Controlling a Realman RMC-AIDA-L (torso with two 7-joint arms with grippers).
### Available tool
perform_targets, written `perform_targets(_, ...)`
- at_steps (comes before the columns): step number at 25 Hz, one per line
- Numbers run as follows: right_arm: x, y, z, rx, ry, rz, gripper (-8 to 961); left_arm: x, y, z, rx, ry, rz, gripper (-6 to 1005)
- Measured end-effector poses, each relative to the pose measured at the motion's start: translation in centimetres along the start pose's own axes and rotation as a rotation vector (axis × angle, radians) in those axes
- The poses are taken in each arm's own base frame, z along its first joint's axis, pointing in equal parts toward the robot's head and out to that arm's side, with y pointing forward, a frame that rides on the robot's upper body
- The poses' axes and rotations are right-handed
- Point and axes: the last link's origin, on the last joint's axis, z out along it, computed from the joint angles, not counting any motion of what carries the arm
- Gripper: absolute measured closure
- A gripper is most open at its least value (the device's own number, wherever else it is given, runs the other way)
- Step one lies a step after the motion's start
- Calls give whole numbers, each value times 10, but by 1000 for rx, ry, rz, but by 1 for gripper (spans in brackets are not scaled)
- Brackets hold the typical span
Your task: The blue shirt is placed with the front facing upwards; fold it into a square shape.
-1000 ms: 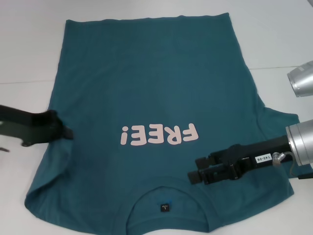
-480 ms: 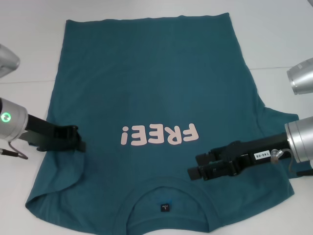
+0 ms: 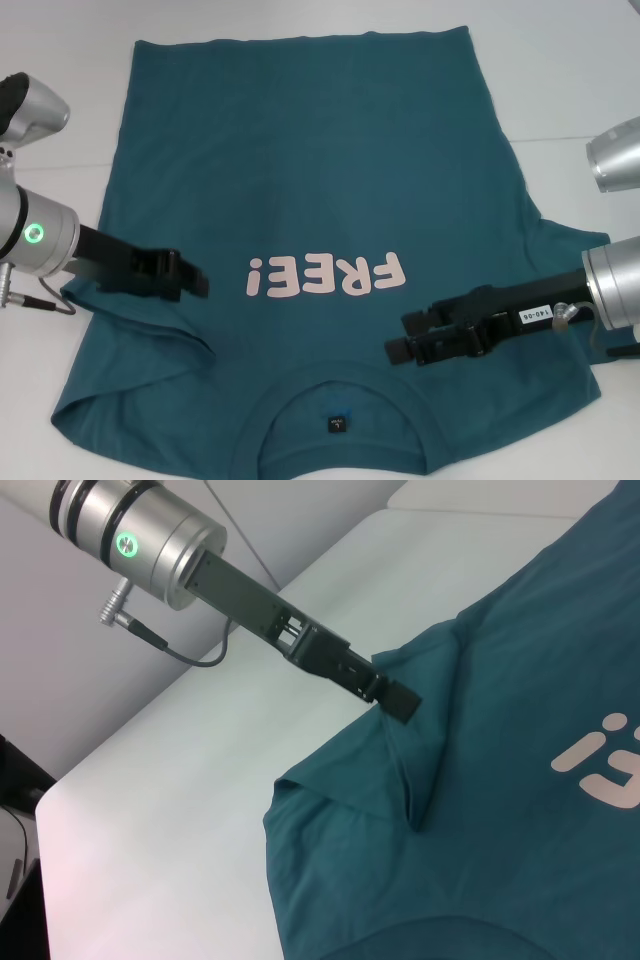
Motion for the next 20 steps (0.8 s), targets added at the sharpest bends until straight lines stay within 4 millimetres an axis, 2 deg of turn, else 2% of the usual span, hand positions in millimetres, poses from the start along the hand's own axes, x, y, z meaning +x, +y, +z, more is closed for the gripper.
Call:
perform_targets(2, 0, 0, 0, 1, -2, 1, 219, 1, -4, -4, 10, 32, -40, 761)
perform_targets(4, 0, 0, 0, 1, -3, 2, 219, 0, -20, -14, 18, 97, -169, 724)
perform_targets(7, 1, 0, 0, 2, -2, 3, 219, -3, -46, -31, -7, 190, -341, 578)
perform_targets(10, 2, -1, -1, 7, -4, 6, 219, -11, -66, -40, -12, 245, -440, 441)
perform_targets(15, 2, -2, -1, 12, -8, 6, 219, -23, -87, -41, 24, 277, -510, 244)
perform_targets(20, -1, -2, -1, 14, -9, 1, 220, -28, -96, -35, 51, 287, -537, 173)
